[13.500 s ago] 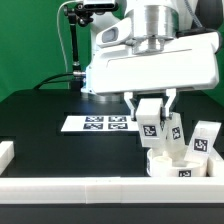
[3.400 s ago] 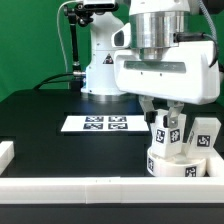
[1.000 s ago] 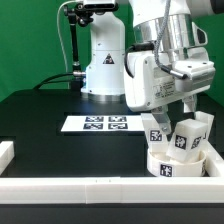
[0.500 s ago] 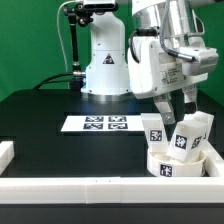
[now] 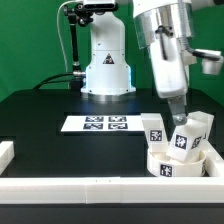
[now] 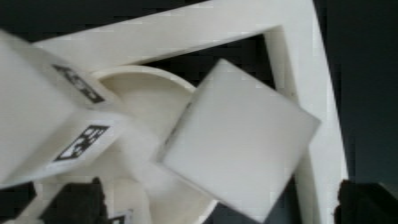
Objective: Assemble stool
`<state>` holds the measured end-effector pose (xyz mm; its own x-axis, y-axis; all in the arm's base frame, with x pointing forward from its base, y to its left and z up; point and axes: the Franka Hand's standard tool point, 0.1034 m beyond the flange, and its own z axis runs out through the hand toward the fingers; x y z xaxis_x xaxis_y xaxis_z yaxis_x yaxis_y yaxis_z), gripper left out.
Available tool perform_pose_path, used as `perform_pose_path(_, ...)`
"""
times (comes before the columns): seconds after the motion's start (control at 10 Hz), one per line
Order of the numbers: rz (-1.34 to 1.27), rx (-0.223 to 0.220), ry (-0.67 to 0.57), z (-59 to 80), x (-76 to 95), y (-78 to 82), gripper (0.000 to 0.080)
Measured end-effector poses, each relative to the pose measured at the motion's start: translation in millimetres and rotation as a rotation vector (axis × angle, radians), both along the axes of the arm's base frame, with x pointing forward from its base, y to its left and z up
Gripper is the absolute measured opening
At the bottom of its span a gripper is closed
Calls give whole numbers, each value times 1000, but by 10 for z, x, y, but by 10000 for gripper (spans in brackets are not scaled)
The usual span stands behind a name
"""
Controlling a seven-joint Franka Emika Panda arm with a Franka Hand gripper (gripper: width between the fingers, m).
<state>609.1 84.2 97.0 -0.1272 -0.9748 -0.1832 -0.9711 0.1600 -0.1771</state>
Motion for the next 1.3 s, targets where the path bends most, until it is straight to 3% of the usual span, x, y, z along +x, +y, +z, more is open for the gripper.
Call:
perform_pose_path(0.3,359,-115,-30,16,-5,152,649)
perform_pose_path(1.3,1135,-280,-131,21,26,73,649)
